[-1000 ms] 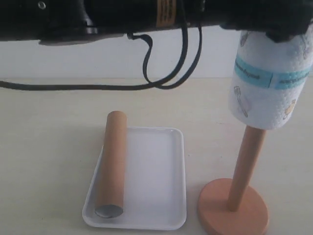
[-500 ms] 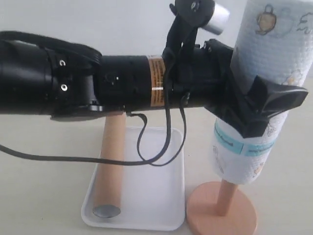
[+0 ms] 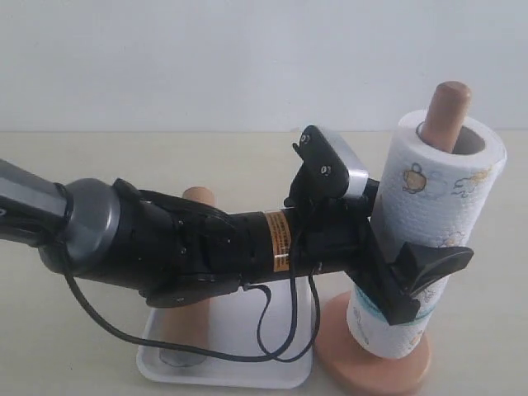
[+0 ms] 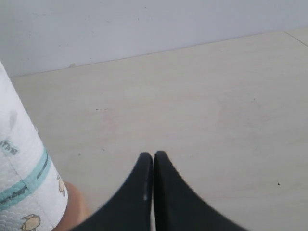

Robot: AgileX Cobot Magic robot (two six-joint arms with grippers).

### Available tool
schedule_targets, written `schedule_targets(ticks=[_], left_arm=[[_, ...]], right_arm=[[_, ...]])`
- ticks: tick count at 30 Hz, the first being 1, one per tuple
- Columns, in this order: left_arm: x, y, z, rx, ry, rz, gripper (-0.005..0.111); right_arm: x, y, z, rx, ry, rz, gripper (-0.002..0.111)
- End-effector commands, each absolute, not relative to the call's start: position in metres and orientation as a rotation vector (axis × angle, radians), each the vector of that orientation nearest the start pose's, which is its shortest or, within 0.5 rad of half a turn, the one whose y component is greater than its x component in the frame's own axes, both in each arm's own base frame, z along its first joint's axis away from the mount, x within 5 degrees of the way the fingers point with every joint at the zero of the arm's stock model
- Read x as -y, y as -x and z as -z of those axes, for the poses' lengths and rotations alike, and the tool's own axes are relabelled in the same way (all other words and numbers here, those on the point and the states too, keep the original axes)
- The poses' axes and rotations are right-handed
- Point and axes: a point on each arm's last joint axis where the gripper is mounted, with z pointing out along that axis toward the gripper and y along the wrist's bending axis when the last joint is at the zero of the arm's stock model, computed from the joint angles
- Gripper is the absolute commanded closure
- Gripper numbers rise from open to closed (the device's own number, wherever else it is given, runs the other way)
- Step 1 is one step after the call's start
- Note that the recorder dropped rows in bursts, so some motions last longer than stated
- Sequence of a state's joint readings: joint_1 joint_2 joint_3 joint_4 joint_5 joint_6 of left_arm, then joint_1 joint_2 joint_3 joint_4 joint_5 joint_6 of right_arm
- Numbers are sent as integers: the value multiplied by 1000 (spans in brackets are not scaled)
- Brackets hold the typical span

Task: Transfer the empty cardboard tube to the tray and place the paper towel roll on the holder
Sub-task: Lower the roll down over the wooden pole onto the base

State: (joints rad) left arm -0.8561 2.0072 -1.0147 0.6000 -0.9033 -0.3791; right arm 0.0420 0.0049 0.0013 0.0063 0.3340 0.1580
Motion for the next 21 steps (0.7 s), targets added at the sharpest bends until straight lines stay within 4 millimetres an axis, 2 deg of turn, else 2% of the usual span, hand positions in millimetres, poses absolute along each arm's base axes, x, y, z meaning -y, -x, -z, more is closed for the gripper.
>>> schedule_targets(ticks=[1,6,10,14,16,18,21], left_arm=[[334,-240,-173,-1330,-966,1009,103],[335,-242,-164,-1319,-986,963,101],[335,-242,-165,-1313,-983,967,78],[335,-242,-165,-1309,-982,969,44],[335,-242,-164,-1315,-985,965,34],[335,-242,-164,-1317,-985,964,29],[335,-242,-164,-1316,-988,964,29]], right_arm=[[-2,-54,-183,-1812,-106,-138,108],[-2,-54,-183,-1812,-106,-138,108],[-2,-54,-183,-1812,-106,-138,108],[-2,-54,-183,-1812,-106,-138,108],[-2,-54,-183,-1812,-106,-138,108],[-2,-54,-183,-1812,-106,-138,108],[-2,-54,-183,-1812,-106,-138,108]])
